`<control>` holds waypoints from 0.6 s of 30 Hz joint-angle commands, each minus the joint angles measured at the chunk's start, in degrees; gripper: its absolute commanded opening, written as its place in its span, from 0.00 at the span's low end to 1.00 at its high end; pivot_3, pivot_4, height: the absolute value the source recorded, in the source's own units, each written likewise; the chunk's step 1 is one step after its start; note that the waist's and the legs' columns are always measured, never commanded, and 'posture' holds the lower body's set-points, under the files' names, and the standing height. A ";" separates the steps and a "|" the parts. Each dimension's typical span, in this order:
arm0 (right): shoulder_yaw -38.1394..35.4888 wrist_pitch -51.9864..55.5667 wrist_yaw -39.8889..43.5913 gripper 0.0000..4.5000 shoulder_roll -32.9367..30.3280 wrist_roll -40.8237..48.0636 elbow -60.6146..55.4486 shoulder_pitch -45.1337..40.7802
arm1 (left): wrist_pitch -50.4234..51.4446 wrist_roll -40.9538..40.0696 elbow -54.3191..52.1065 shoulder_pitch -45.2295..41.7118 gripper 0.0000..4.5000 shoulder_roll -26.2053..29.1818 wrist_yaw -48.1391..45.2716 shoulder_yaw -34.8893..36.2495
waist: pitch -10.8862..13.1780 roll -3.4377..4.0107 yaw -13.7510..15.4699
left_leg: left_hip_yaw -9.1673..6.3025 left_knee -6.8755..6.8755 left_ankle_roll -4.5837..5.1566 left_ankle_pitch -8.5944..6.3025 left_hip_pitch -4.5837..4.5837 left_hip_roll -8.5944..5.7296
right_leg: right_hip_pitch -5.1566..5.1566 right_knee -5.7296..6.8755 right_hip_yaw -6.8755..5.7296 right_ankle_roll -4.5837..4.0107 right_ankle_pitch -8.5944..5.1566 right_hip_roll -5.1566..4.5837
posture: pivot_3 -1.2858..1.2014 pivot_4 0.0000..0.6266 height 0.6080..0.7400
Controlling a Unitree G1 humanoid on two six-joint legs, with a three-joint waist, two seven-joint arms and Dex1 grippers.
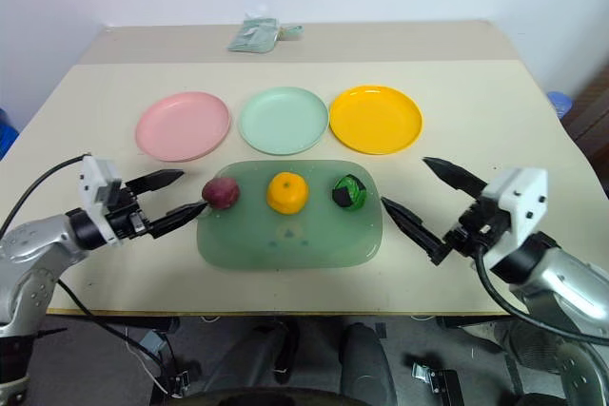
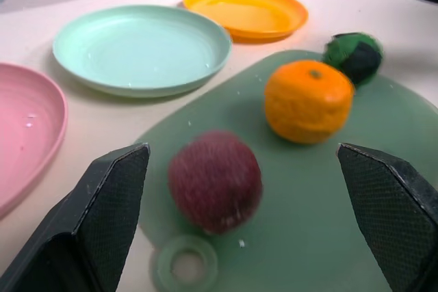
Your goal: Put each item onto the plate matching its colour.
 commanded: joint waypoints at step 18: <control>11.70 -2.23 16.65 1.00 -3.96 -4.98 8.91 -10.09 | 2.54 9.83 5.89 -8.38 0.83 -7.88 8.65 -10.75 | 0.10 -0.16 0.16 | 0.02 0.12 0.08 0.03 -0.02 -0.02 | 0.01 0.03 -0.02 0.20 0.17 0.00 | 0.52 0.24 1.00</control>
